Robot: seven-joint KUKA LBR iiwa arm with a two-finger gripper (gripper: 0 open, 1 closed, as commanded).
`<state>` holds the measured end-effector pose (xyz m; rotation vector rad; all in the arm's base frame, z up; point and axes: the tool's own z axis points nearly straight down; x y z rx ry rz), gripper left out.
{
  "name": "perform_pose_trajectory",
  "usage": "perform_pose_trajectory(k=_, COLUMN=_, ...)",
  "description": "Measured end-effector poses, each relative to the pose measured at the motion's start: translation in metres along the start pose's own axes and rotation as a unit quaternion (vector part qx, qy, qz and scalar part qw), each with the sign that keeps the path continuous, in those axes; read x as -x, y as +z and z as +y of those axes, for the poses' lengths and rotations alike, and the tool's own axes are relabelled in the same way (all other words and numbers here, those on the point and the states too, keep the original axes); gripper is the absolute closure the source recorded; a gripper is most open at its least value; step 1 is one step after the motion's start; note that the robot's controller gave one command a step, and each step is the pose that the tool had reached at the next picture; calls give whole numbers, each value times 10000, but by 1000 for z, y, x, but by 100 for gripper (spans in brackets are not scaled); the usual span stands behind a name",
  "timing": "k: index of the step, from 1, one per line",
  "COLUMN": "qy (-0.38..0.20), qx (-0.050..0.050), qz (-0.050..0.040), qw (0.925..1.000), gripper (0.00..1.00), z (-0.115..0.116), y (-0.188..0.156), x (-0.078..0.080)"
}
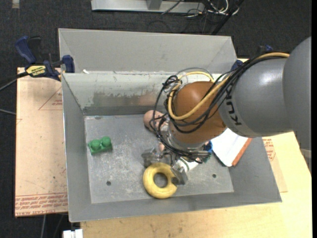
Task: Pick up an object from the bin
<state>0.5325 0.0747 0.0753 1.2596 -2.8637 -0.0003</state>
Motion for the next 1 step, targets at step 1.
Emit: perform_pose_trajectory(k=1, qy=0, qx=1, qz=-1, qw=10000, gripper=100, z=0, y=0, x=0)
